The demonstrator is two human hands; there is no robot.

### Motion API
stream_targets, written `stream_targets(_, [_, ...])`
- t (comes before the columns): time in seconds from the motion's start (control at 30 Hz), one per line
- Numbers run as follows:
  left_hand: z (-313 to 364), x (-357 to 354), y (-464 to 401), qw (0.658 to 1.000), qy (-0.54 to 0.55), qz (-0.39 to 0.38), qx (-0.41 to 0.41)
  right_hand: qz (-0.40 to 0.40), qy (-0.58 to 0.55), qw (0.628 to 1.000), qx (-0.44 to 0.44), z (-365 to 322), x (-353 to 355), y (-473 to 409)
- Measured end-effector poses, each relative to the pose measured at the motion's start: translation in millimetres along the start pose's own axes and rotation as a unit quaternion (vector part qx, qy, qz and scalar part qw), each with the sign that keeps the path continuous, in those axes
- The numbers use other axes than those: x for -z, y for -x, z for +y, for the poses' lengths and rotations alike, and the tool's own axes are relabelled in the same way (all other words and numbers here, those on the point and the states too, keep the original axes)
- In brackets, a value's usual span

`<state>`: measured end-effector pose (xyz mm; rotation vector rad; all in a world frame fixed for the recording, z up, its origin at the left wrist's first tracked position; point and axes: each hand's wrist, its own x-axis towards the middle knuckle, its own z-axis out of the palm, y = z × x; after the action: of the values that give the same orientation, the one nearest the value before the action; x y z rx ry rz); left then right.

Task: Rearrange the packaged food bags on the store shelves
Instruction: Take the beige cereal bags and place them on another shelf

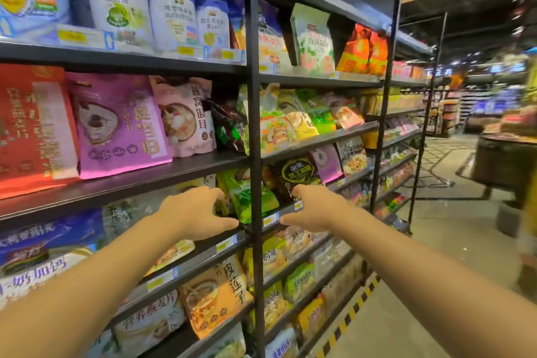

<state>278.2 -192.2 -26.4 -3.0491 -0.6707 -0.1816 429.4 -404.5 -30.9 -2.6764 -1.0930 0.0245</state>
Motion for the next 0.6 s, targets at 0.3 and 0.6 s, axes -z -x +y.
stream_targets(0.3, [63,-11,-113,0.995,0.023,-0.003,-0.100,0.022,0.002,0.997,-0.079,83,13,-51])
stream_targets(0.6, [112,-19,-246,0.984,0.023,-0.003,-0.178,0.058,-0.030,0.983,-0.174,158,28,-121])
